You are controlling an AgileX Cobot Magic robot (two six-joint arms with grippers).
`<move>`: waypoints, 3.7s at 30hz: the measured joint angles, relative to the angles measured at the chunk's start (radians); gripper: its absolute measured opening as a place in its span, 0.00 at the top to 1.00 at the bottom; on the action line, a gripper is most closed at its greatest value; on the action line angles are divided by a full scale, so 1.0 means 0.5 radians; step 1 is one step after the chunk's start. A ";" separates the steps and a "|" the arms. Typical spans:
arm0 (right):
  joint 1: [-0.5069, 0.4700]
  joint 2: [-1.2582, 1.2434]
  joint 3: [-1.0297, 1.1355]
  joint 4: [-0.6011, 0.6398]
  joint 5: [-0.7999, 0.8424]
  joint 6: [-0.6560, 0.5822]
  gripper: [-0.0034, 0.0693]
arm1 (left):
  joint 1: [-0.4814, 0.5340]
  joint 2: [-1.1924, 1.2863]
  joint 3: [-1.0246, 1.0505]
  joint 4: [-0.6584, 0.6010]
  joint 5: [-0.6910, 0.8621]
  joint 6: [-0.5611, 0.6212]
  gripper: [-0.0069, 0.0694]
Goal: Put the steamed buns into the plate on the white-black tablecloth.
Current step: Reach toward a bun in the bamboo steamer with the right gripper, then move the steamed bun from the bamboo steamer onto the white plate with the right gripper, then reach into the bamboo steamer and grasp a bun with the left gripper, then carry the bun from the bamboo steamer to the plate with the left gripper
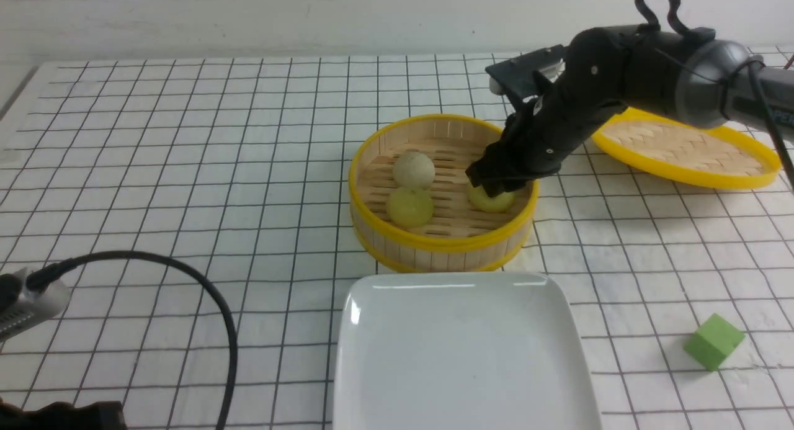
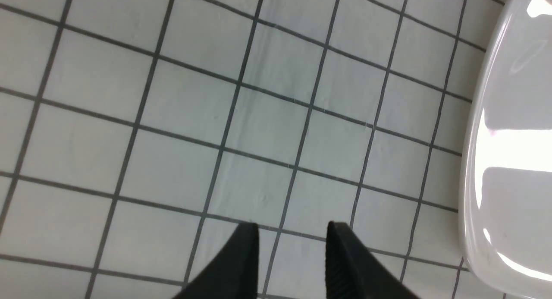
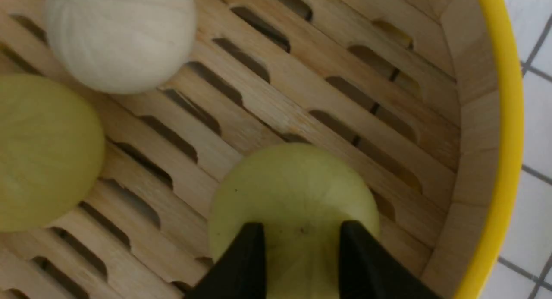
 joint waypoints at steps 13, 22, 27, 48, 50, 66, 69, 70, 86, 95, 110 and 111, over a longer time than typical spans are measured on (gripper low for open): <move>0.034 -0.871 0.465 0.274 0.390 0.009 0.94 | 0.000 0.000 0.000 0.000 0.000 -0.012 0.58; 0.318 -1.027 1.477 0.410 -0.323 0.007 0.90 | 0.000 0.000 0.000 0.004 -0.002 -0.017 0.58; 0.357 -0.982 1.571 0.424 -0.483 0.025 0.60 | 0.000 0.000 0.000 0.011 -0.006 -0.017 0.58; -0.153 -2.606 2.128 -0.060 0.543 0.241 0.97 | -0.003 0.586 -0.495 -0.004 0.146 0.397 0.91; -0.187 -2.672 2.226 -0.082 0.506 0.244 0.97 | -0.054 0.816 -0.679 -0.079 0.179 0.497 0.91; -0.202 -2.695 2.318 -0.108 0.383 0.260 0.96 | -0.899 2.112 -1.939 0.136 -0.294 0.048 0.47; -0.202 -2.695 2.318 -0.108 0.365 0.260 0.96 | -0.914 2.312 -2.122 0.151 -0.319 0.041 0.38; -0.202 -2.695 2.318 -0.108 0.356 0.260 0.96 | -0.914 2.380 -2.178 0.152 -0.324 0.041 0.36; -0.202 -2.695 2.318 -0.106 0.351 0.260 0.95 | -0.918 2.818 -2.404 0.147 -0.385 -0.042 0.87; -0.202 -2.696 2.318 -0.106 0.358 0.260 0.93 | -0.930 2.078 -2.376 0.364 0.224 -0.054 0.88; -0.202 -2.696 2.318 -0.096 0.346 0.261 0.91 | -1.273 2.174 -1.408 0.265 -0.454 -0.192 0.75; -0.202 -2.696 2.318 -0.094 0.346 0.261 0.91 | -1.273 2.202 -1.408 0.266 -0.466 -0.207 0.70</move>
